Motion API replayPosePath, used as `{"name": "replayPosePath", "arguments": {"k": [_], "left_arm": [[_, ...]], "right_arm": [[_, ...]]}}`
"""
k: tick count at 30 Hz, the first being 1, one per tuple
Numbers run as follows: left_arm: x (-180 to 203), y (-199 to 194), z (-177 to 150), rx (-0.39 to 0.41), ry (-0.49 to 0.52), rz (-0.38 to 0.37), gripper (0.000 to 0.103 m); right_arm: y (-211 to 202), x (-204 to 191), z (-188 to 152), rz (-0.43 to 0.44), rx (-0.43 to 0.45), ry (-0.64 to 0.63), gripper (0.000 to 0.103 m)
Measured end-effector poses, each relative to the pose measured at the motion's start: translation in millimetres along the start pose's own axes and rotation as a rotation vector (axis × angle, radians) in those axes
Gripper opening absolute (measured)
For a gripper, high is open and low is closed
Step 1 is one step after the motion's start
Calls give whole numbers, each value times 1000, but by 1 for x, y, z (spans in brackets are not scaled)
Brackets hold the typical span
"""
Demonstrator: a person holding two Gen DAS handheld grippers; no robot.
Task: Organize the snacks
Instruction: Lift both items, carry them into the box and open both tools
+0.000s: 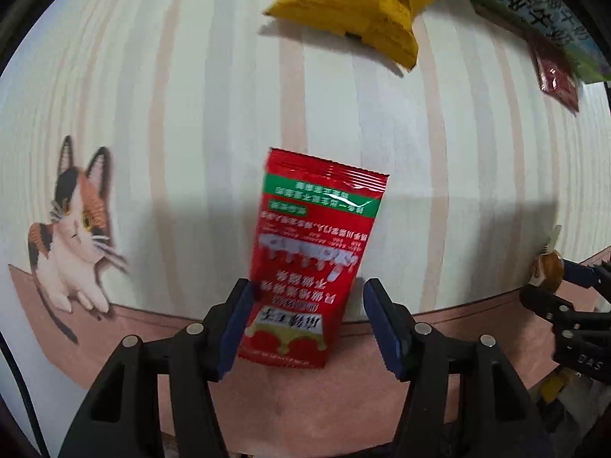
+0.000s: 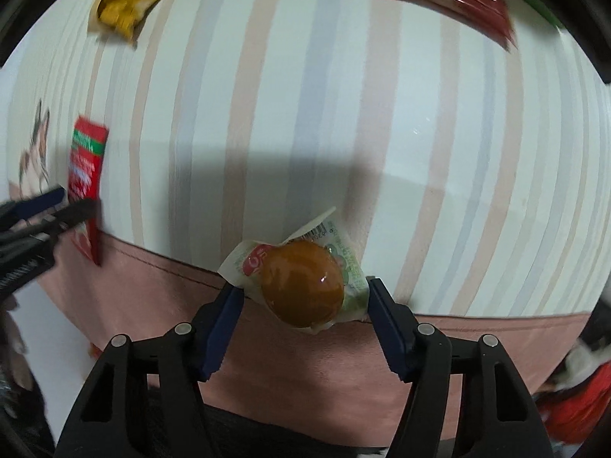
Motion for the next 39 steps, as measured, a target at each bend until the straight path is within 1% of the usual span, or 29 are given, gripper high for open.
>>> {"name": "replayPosePath", "arguments": {"k": [1,2,4,5,7,8,10,11,13,14,16,18,20,21,22,23,25,26,27,28,31,32,34,37,39], "left_arm": [[2,3,2,-2,3,20,60],[3,2,3,3,2,22,61],[3,3,5,12,-15,14,61],[2,1,8,14,-29,10,58],[-5,-1,11,6,-71,-14,55],[-9,-2,9,3,-108,-29,54],[-14,0,6,-22,-165,-83,54],[-15,2,3,-46,-197,-108,54],[-17,6,-2,-65,-225,-137,54],[-16,9,-4,-72,-227,-143,56],[-15,13,-4,-70,-209,-121,58],[-13,18,-5,-60,-179,-96,59],[-1,17,1,-62,-140,-62,61],[12,11,5,-53,-126,-49,61],[14,11,7,-43,-113,-43,62],[14,13,12,-41,-108,-41,62],[16,12,15,-37,-107,-46,60],[15,10,16,-33,-107,-47,59],[15,9,16,-25,-106,-46,57],[12,9,9,-15,-106,-46,52],[17,5,7,-3,-97,-34,49],[17,1,6,1,-98,-34,47],[23,-4,4,8,-96,-40,44],[28,-16,2,20,-95,-53,44],[34,-24,1,35,-88,-64,44]], "right_arm": [[-1,3,0,16,6,21,67],[-2,11,0,27,9,33,66],[-4,16,1,49,19,65,65],[-5,18,1,56,23,77,65],[-7,24,0,76,30,116,65],[-8,27,1,92,34,144,65],[-10,41,2,174,42,234,65],[-11,51,3,211,39,260,67],[-13,62,6,256,39,298,67],[-14,68,8,272,36,309,68],[-14,77,15,294,32,324,68],[-15,81,10,280,30,315,68],[-18,80,13,253,29,294,68],[-13,73,12,242,29,287,68],[-10,64,6,233,30,284,68],[-11,63,7,216,29,275,68],[-3,52,-9,191,32,266,68],[0,51,-10,177,35,260,67],[4,40,-10,164,38,254,67],[4,39,-11,146,45,243,66],[4,30,-14,109,70,217,66],[5,27,-15,104,78,214,66],[6,20,-16,102,90,211,64],[4,10,-16,108,99,202,57],[1,14,-15,113,107,195,54]]}}
Point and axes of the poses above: each gripper's, at about its wrist camera, not at the fingertips, and y roughly the way its jaws point, x to its right, z to its top, the point moved 2 cm from there along y, roughly the way its jaws point, and after that the axes turned 3 degrees about z, right-handed, at the moved point
